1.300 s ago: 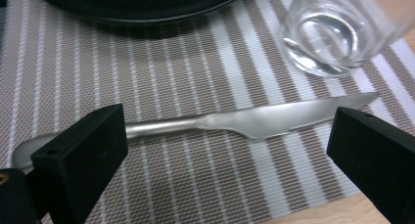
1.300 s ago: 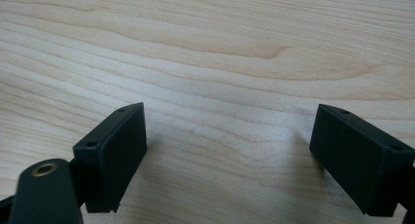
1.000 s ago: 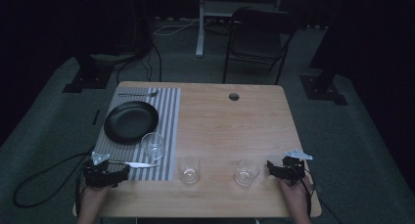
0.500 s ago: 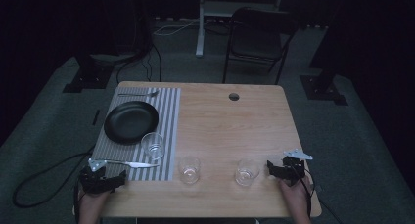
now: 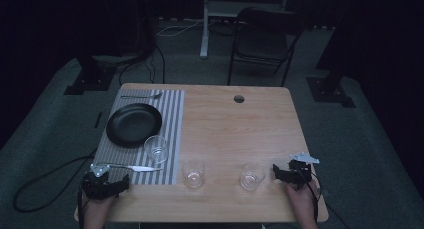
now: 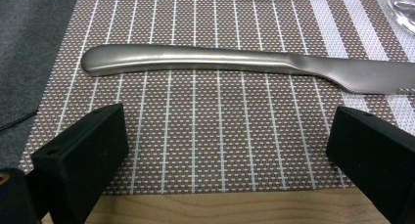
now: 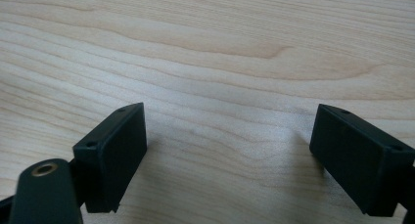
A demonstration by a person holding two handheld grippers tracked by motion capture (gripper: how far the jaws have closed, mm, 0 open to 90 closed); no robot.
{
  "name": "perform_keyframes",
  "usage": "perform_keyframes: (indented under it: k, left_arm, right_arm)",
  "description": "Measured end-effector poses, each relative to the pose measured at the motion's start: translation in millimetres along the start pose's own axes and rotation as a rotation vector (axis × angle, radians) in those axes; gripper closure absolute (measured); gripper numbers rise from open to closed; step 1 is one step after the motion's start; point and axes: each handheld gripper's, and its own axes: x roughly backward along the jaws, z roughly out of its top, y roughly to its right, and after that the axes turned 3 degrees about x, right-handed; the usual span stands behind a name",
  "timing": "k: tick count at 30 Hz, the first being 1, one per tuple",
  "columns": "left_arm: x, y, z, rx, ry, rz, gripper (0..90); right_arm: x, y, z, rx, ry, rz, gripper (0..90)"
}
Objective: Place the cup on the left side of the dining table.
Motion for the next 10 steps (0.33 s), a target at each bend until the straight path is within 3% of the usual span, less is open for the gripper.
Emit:
perform_keyframes:
  k: [10]
  left_arm:
    - [-0.5, 1.1, 0.2, -0.001, -0.006, -0.003, 0.2]
  right_arm:
    - [0.0, 0.0, 0.0, 0.000, 0.000, 0.000, 13.4]
